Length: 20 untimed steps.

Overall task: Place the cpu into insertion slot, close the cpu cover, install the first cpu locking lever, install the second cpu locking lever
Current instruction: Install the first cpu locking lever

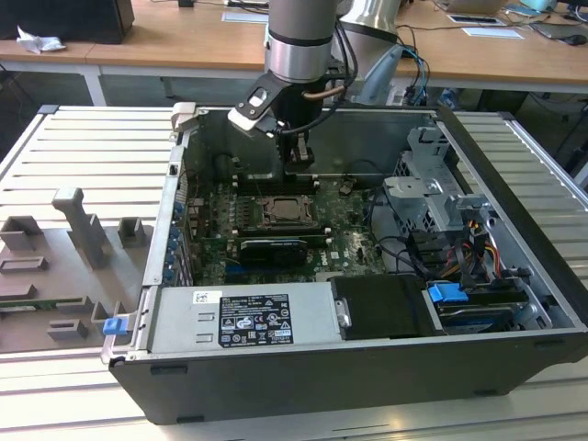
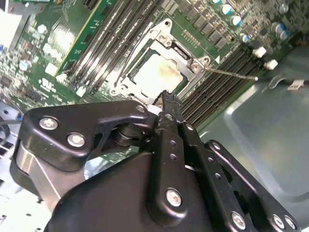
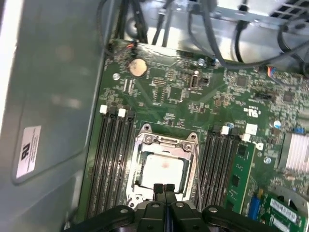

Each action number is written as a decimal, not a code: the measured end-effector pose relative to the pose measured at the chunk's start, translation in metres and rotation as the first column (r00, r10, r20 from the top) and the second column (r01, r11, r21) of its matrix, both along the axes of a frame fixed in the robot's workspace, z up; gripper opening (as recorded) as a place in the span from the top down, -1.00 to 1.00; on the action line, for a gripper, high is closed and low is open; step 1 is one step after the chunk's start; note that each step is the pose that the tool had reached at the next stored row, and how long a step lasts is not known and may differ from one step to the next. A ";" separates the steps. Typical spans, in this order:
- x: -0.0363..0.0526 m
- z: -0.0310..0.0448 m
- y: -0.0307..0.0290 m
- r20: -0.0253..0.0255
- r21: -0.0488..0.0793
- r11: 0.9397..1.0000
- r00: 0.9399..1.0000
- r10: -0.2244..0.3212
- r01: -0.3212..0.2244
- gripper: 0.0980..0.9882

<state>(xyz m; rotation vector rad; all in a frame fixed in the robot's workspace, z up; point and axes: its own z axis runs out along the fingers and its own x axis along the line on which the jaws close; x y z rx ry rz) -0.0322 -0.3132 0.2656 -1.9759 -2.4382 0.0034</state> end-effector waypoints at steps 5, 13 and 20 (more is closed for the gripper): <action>0.0000 0.0000 0.0000 0.000 0.000 0.998 0.998 0.061 -0.061 0.98; 0.0001 0.0000 0.0000 0.000 0.000 0.982 0.982 0.191 -0.191 0.98; 0.0001 0.0000 0.0000 0.000 0.000 0.965 0.965 0.260 -0.260 0.98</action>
